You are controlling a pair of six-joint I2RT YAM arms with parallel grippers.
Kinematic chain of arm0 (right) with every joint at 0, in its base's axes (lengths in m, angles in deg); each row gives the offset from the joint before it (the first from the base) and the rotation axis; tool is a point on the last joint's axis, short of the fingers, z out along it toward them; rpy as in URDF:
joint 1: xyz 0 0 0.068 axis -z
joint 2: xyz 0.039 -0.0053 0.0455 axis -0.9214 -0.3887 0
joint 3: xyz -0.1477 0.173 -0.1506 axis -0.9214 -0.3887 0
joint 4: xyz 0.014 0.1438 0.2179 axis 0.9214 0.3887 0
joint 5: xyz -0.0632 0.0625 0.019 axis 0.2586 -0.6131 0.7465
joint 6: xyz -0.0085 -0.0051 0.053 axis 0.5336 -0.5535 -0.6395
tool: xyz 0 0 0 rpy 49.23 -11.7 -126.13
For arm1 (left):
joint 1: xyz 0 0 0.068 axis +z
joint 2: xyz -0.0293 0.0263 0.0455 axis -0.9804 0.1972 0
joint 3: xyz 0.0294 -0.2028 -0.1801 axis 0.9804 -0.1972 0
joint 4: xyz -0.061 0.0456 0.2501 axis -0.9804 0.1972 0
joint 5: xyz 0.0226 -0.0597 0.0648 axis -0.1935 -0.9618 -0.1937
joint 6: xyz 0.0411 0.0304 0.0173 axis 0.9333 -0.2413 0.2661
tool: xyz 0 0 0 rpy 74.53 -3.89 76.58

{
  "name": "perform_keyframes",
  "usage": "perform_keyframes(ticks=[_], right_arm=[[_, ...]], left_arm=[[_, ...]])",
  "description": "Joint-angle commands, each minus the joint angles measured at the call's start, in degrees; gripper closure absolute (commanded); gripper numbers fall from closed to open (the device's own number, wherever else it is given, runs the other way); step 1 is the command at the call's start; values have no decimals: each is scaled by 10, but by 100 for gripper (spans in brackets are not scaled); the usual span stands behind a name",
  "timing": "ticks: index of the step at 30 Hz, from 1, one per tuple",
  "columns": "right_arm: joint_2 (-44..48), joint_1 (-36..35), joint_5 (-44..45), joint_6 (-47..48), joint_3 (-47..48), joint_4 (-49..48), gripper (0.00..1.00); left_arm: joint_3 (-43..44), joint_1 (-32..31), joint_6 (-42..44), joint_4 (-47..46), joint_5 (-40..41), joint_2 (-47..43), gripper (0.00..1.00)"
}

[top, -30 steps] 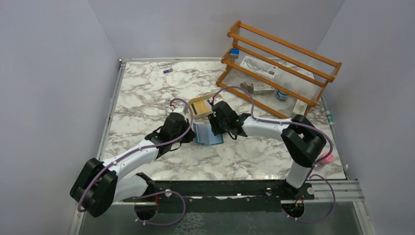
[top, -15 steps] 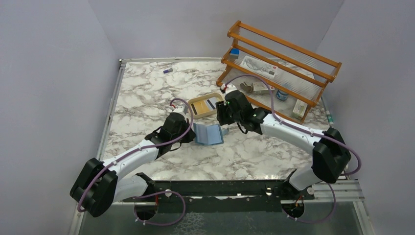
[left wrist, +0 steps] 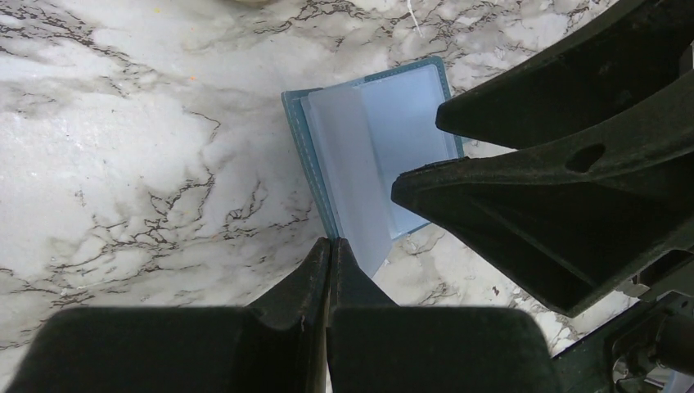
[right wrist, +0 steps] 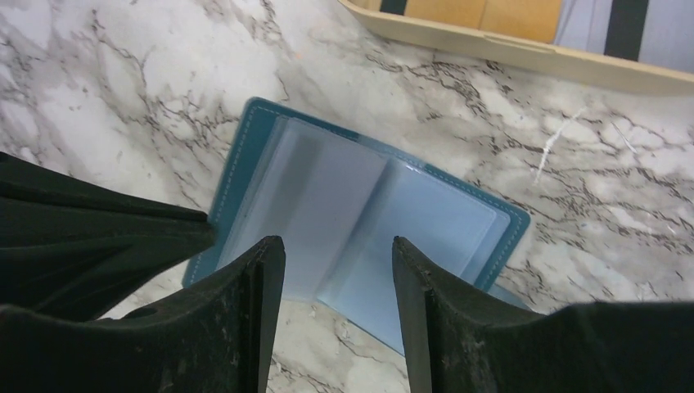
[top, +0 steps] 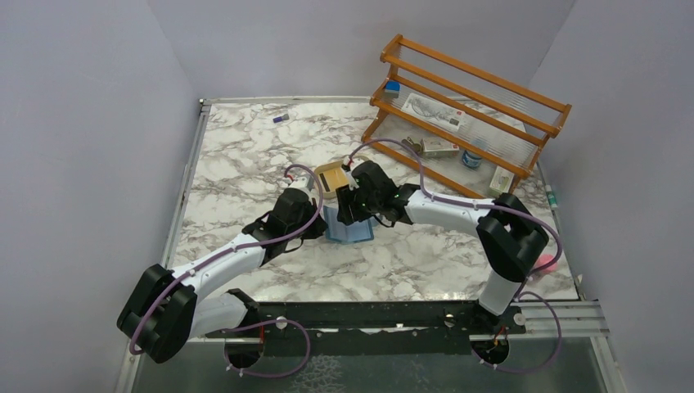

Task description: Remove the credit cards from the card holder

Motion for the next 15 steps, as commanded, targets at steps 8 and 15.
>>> perform_keyframes(ticks=[8,15], right_arm=[[-33,-15,-78,-7,25,-71,43],[-52,-17,-69,-13,13,-77,43]], left_arm=[[20,-2,4,-20,0,16,100],[18,-2,5,-14,2,8,100]])
